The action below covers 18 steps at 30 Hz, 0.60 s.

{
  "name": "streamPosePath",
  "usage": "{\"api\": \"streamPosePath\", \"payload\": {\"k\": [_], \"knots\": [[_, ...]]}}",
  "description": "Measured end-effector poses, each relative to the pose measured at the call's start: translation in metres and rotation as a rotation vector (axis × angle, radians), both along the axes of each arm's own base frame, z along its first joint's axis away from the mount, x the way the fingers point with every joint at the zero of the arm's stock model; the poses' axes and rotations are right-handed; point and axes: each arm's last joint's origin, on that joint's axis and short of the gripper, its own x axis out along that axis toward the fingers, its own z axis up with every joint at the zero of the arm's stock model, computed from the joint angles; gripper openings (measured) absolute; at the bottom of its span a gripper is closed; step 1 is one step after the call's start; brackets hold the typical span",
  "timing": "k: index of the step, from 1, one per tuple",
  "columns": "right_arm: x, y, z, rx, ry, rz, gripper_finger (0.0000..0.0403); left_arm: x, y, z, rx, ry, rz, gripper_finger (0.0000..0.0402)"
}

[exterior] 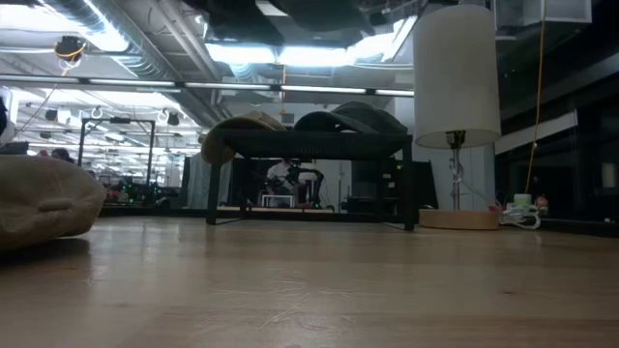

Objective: Pick & Place hat
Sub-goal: Stack the dark green cap on top of the other dark green cap on the shelf

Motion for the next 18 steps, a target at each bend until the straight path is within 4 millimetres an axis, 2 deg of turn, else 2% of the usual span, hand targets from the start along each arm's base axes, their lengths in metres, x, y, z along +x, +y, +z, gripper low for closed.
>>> {"api": "streamPosePath", "payload": {"k": [8, 12, 15, 18], "knots": [[-0.005, 0.0, 0.006, -0.004, 0.019, 0.004, 0.0012, 0.014, 0.018, -0.005, -0.031, -0.058, 0.075, 0.0074], [-0.008, 0.0, 0.009, -0.013, 0.025, 0.06, 0.0012, 0.021, 0.027, -0.01, -0.064, -0.08, 0.067, 0.0109], [-0.016, -0.001, 0.012, 0.012, 0.032, 0.096, 0.0012, 0.022, 0.029, -0.019, -0.059, -0.125, 0.075, 0.0115], [-0.03, -0.002, 0.017, 0.054, 0.035, 0.12, 0.0012, 0.018, 0.024, -0.027, -0.033, -0.2, 0.054, 0.0097]]}}
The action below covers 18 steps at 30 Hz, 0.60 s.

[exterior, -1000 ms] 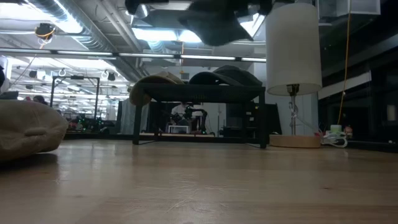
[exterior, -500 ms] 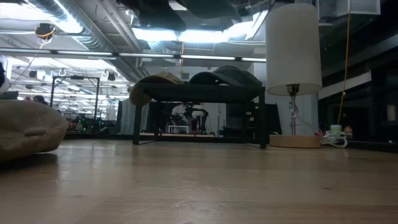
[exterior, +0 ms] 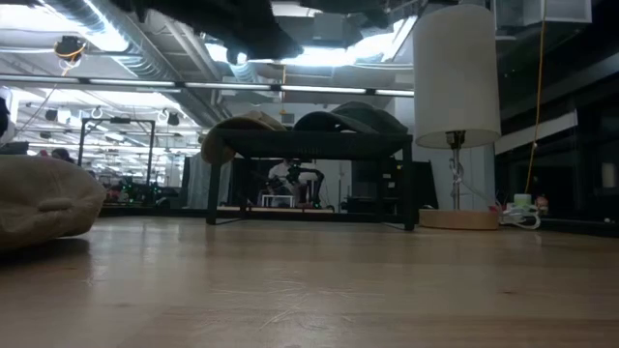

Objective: Pick & Place hat
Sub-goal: Stack the dark green cap on top of the other dark green cap on the shelf

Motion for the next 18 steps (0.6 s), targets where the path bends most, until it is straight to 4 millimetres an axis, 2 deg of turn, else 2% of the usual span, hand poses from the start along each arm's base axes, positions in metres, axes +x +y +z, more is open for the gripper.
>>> {"api": "streamPosePath", "payload": {"k": [4, 9, 11, 14, 18], "knots": [[-0.014, -0.001, -0.004, 0.046, -0.032, -0.003, 0.0012, -0.011, -0.009, -0.006, 0.051, -0.202, -0.04, 0.006], [-0.014, -0.001, -0.025, 0.015, -0.132, 0.001, 0.0012, -0.026, -0.015, -0.022, 0.054, -0.407, -0.094, 0.0027], [-0.014, -0.001, -0.028, -0.005, -0.202, 0.006, 0.0012, -0.03, -0.017, -0.028, 0.022, -0.432, -0.109, 0.0022], [-0.015, -0.003, -0.032, -0.025, -0.272, 0.035, 0.0012, -0.031, -0.015, -0.027, -0.03, -0.48, -0.093, 0.0021], [-0.015, -0.008, -0.034, -0.019, -0.303, 0.067, 0.0012, -0.032, -0.01, -0.023, -0.045, -0.516, -0.075, 0.0038]]}}
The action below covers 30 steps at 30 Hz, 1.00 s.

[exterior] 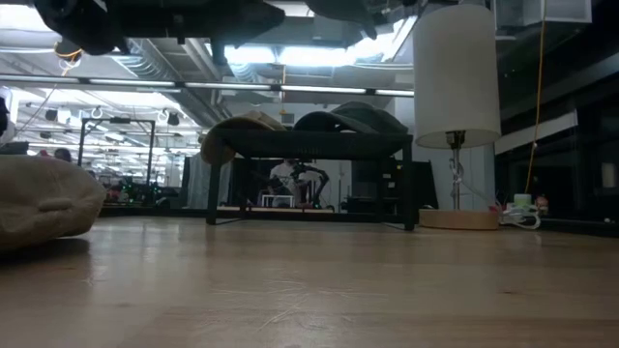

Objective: Pick & Place hat
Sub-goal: Stack the dark green cap on top of the other dark green cap on the shelf

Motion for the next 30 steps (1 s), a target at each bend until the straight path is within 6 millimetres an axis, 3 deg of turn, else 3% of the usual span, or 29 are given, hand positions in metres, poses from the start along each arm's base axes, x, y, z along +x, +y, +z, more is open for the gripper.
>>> {"api": "streamPosePath", "payload": {"k": [16, 30], "knots": [[0.003, -0.005, 0.0, 0.031, -0.062, 0.082, 0.0012, 0.002, 0.011, 0.002, -0.105, -0.042, -0.019, 0.0214], [0.019, -0.016, -0.013, 0.04, -0.091, 0.057, 0.0012, 0.003, 0.007, 0.002, -0.074, -0.033, -0.097, 0.0235]]}}
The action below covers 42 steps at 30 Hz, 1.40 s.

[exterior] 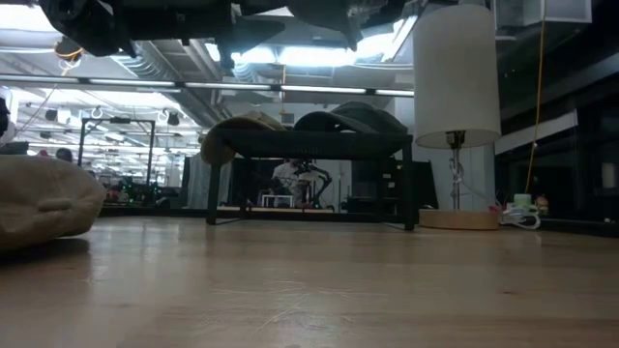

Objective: Pick & Place hat
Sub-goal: Stack the dark green cap on top of the other dark green cap on the shelf

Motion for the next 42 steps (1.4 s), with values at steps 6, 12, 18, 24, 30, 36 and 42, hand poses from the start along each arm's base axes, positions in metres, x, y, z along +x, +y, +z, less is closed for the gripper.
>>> {"api": "streamPosePath", "payload": {"k": [6, 12, 18, 24, 30, 36, 42], "knots": [[0.006, 0.0, -0.005, 0.006, -0.013, 0.05, 0.0012, 0.0, 0.001, 0.0, 0.0, 0.003, 0.042, 0.0233], [0.013, 0.001, -0.011, 0.013, -0.019, 0.099, 0.0012, 0.0, 0.001, 0.0, 0.026, 0.011, 0.045, 0.0235], [0.018, 0.001, -0.016, 0.029, -0.022, 0.114, 0.0012, 0.0, 0.001, 0.0, 0.026, 0.01, 0.045, 0.0234], [0.019, 0.002, -0.017, 0.024, -0.026, 0.131, 0.0012, 0.0, 0.001, 0.0, 0.026, 0.011, 0.045, 0.0215], [0.021, 0.002, -0.019, 0.025, -0.032, 0.13, 0.0014, 0.0, 0.001, -0.001, 0.029, 0.019, 0.033, 0.0113], [0.023, 0.004, -0.022, 0.017, -0.013, 0.135, 0.0026, 0.0, 0.0, -0.001, 0.04, 0.022, 0.021, 0.0013], [0.024, 0.009, -0.023, -0.078, 0.083, 0.119, 0.003, 0.0, -0.003, -0.001, 0.053, 0.028, 0.003, 0.0008]]}}
